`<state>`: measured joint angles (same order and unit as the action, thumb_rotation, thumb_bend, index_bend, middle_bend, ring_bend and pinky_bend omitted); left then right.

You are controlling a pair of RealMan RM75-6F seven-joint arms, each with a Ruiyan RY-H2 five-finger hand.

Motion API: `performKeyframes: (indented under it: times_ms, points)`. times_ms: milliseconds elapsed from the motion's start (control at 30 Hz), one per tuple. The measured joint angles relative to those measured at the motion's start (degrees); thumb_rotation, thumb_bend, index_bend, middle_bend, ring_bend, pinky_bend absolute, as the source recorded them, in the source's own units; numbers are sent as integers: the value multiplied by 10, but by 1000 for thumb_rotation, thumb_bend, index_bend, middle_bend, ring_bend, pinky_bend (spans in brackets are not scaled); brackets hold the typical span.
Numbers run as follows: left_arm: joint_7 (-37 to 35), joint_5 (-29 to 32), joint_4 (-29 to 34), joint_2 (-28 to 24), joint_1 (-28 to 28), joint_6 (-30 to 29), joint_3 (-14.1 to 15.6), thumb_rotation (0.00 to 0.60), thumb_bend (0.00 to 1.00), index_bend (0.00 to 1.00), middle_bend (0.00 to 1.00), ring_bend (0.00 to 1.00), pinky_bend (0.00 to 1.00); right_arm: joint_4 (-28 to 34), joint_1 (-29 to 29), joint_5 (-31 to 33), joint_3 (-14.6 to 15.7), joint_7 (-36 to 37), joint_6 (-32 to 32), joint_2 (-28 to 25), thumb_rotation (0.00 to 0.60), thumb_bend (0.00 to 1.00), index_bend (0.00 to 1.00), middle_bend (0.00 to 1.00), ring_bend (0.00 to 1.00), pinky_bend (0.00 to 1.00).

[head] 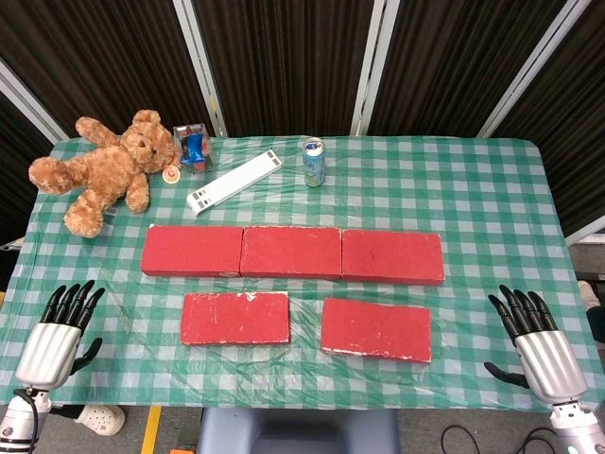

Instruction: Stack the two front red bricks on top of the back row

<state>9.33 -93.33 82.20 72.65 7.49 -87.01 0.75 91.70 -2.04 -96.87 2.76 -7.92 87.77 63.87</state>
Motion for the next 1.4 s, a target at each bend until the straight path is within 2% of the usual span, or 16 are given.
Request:
performKeyframes:
  times_ms: [167, 400, 500, 667, 833, 933, 1067, 1233, 1400]
  points:
    - [-16, -16, -2, 0, 2, -4, 5, 600, 325, 0, 0, 0, 57, 0, 1, -5, 3, 0, 0, 0, 560, 64, 0, 0, 0, 0]
    - [-112, -72, 3, -8, 30, 17, 31, 600, 275, 0, 0, 0, 50, 1, 2, -10, 6, 5, 1, -3, 559, 64, 0, 0, 0, 0]
    - [-145, -93, 21, -13, 62, 59, 42, 600, 261, 0, 0, 0, 31, 1, 0, -16, 8, 6, -3, -3, 560, 64, 0, 0, 0, 0]
    - [-161, -99, 65, -15, 126, 164, 46, 600, 247, 0, 0, 0, 8, 3, -4, -26, 15, 6, -12, -3, 561, 64, 0, 0, 0, 0]
    - [-146, -72, 100, -8, 175, 237, 30, 600, 241, 0, 0, 0, 0, 4, -6, -30, 19, 12, -17, -7, 560, 64, 0, 0, 0, 0]
    - [-137, -58, 110, -3, 187, 252, 20, 600, 238, 0, 0, 0, 0, 4, -6, -31, 20, 13, -18, -7, 561, 65, 0, 0, 0, 0]
    - [-117, -40, 115, 4, 202, 277, 10, 600, 235, 0, 0, 0, 0, 4, -7, -28, 19, 11, -22, -7, 561, 64, 0, 0, 0, 0]
    - [-84, 16, 115, 24, 236, 346, -9, 600, 238, 0, 0, 0, 0, 5, -9, -23, 18, 11, -28, -7, 561, 64, 0, 0, 0, 0]
    - [-49, 57, 108, 46, 263, 379, -22, 600, 237, 0, 0, 0, 0, 5, -10, -21, 18, 12, -30, -8, 561, 64, 0, 0, 0, 0]
